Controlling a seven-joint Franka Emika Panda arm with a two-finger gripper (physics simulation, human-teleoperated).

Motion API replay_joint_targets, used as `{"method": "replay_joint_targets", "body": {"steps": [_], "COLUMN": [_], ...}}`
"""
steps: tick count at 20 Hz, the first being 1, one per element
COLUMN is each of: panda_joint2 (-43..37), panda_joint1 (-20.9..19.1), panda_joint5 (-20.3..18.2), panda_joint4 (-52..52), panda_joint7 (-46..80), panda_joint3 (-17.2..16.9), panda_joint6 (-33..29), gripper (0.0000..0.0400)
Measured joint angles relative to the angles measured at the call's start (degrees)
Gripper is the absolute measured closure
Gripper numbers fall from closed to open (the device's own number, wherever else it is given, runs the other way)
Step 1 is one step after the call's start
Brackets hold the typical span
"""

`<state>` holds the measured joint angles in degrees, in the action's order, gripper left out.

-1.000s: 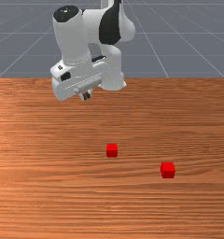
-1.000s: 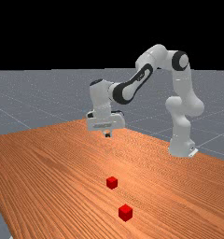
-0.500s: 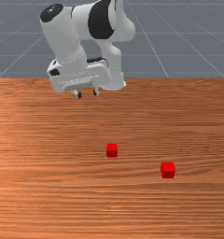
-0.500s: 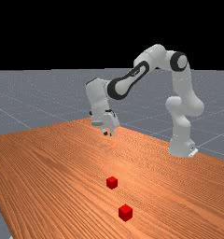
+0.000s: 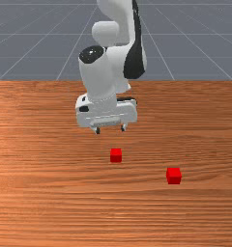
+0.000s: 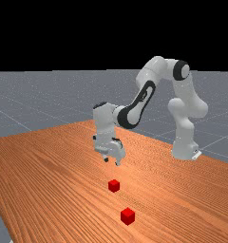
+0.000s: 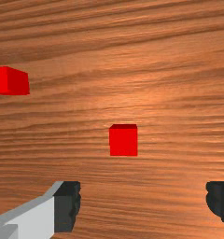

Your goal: Stack all the cube

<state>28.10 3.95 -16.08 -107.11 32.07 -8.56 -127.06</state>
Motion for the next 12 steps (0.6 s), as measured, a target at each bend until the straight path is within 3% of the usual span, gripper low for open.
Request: {"method": "replay_joint_targets", "body": {"steps": [6,12], "panda_joint2": [10.79,13.02], "panda_joint1": [0.90,4.15], "panda_joint5": [0.51,2.06], "panda_joint4": [4.13,3.93], "panda_joint7": [2.51,5.58], "panda_joint3": [-0.16,-1.05], "panda_joint6": [-4.02,-10.22], "gripper": [0.0000,0.0000]}}
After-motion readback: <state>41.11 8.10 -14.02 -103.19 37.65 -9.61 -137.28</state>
